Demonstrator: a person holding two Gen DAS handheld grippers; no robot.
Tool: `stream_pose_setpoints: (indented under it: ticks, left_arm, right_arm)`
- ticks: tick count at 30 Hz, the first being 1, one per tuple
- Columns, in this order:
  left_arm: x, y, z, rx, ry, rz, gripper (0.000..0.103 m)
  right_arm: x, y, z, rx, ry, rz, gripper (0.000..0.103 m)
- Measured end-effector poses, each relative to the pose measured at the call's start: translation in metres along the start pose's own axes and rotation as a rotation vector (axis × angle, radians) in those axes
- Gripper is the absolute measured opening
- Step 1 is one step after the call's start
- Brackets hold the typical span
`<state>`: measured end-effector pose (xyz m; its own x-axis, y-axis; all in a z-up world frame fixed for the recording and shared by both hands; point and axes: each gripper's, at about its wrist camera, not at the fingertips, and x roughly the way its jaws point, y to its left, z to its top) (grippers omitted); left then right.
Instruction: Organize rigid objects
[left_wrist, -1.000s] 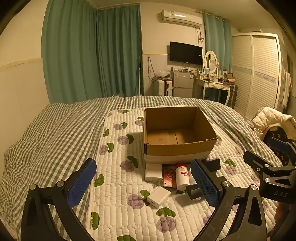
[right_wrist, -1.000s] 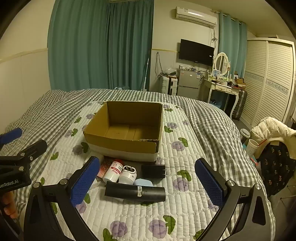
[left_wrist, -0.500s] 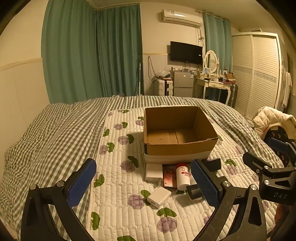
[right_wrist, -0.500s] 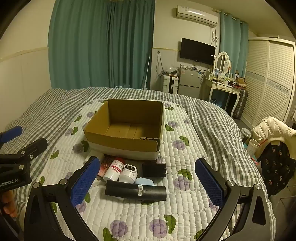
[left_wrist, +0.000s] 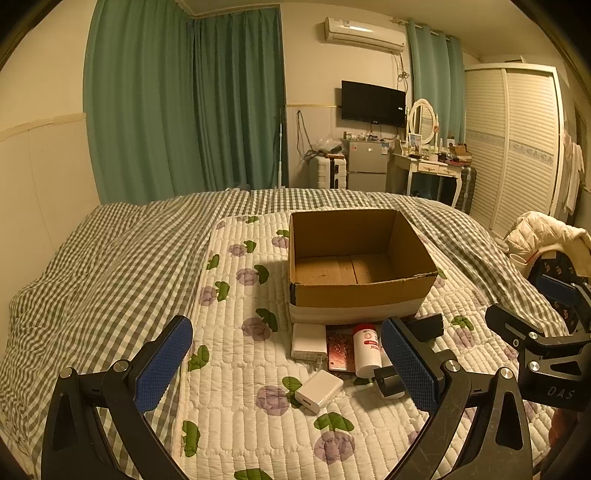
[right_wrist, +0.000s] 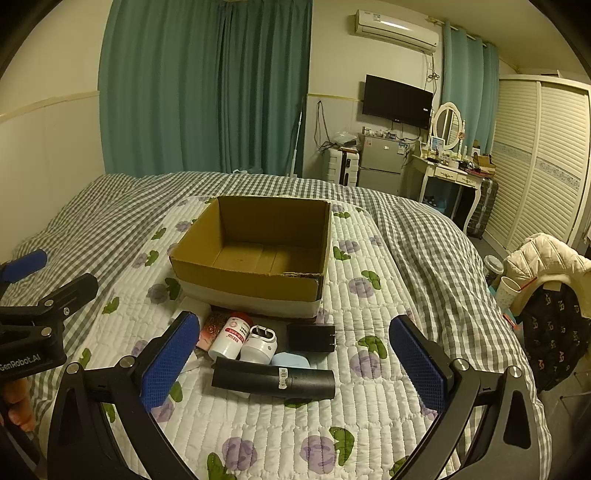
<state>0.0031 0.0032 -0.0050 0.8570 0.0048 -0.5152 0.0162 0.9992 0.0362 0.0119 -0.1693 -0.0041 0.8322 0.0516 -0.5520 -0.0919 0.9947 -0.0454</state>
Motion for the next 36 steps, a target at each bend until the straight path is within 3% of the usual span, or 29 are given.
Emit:
stream_pose_setpoints:
  ticks: [36]
  left_arm:
    - [0.0035, 0.0008, -0.0033, 0.003, 0.012, 0.002, 0.103]
  right_arm:
    - [0.0004, 0.0029, -0.0016, -0.009, 0.006, 0.004, 0.103]
